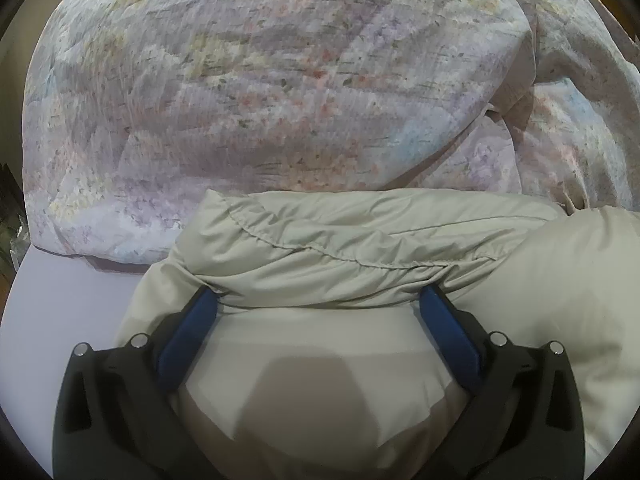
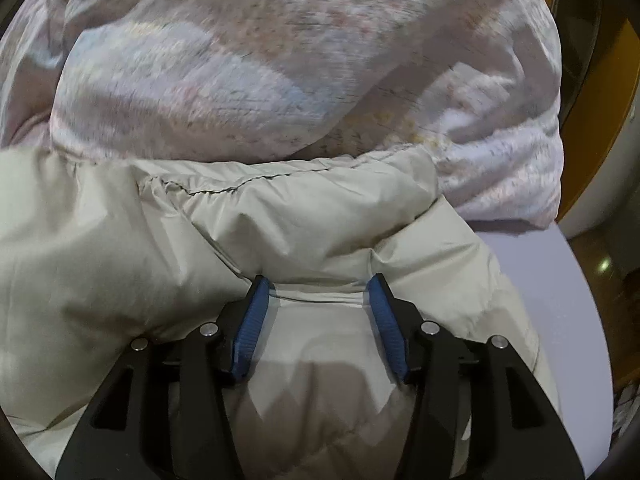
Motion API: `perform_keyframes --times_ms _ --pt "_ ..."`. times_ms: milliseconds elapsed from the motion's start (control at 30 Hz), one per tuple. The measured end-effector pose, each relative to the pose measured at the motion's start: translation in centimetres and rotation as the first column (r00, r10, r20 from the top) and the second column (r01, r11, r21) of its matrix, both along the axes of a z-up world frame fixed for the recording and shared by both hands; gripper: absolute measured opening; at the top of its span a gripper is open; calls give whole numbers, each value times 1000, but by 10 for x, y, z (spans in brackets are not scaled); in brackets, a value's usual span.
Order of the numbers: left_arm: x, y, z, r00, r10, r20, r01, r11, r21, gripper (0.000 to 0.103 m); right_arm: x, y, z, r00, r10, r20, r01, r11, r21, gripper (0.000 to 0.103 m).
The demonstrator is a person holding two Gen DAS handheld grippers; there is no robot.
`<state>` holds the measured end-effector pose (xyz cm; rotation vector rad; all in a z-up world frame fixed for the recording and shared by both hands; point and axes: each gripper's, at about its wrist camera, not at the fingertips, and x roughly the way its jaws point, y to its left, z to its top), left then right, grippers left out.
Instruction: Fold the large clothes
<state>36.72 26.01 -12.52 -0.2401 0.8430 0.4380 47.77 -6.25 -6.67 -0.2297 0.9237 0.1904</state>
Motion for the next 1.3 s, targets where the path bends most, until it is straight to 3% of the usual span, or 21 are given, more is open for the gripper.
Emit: perform_keyframes --times_ms 300,733,1300 --pt "-1 -3 -14 1000 3 8 -3 1000 5 101 0 4 -6 999 -6 36 6 1000 13 57" --pt "17 0 -32 1000 -2 -14 2 1000 -7 101 38 -30 -30 1000 -8 -18 9 996 84 58" --pt "26 3 -37 1000 0 -31 0 1000 -4 101 52 -39 -36 1000 -10 -23 12 996 86 59"
